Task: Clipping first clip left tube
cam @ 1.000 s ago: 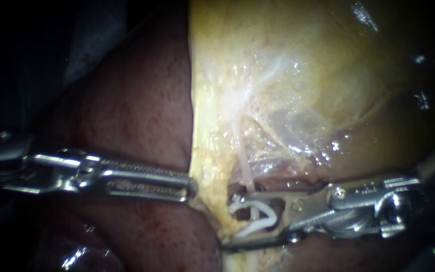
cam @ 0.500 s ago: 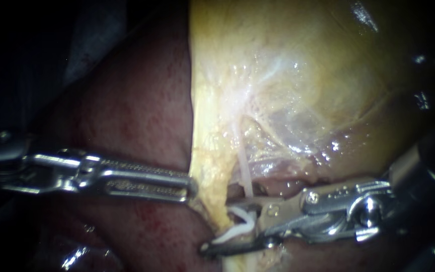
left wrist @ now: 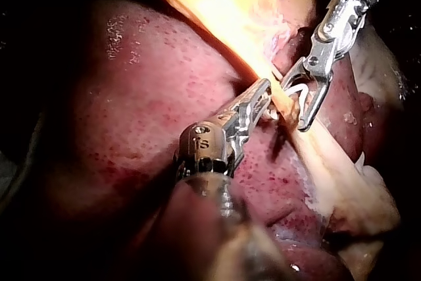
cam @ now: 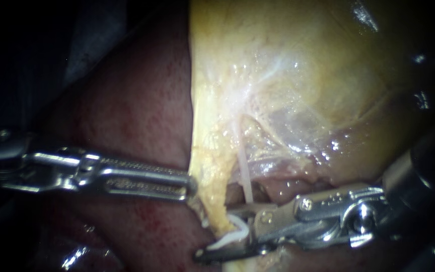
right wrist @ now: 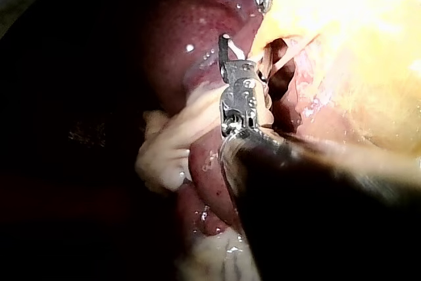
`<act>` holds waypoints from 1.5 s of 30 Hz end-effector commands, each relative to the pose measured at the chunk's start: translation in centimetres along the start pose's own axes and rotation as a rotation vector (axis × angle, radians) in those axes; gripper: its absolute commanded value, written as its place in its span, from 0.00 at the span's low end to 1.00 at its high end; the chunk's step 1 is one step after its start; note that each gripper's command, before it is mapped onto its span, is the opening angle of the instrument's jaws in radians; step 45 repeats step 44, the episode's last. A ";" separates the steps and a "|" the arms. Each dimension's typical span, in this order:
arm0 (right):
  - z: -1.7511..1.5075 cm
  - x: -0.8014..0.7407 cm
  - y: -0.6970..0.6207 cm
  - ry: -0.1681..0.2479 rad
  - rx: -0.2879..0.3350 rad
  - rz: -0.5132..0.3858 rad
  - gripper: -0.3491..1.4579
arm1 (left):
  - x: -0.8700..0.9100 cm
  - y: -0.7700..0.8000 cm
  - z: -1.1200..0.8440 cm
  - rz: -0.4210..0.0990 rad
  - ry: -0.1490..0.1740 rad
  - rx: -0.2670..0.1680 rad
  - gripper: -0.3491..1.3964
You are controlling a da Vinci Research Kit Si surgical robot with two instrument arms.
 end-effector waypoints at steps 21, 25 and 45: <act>0.01 0.00 0.09 0.001 -0.003 0.002 0.05 | 0.00 0.02 0.01 -0.001 0.000 0.000 0.00; 0.01 0.00 0.09 0.001 -0.002 0.002 0.05 | 0.00 0.02 0.01 -0.001 0.000 0.000 0.00; 0.00 -0.01 0.09 0.000 -0.002 0.001 0.05 | -0.01 0.02 0.03 -0.001 0.000 -0.001 0.00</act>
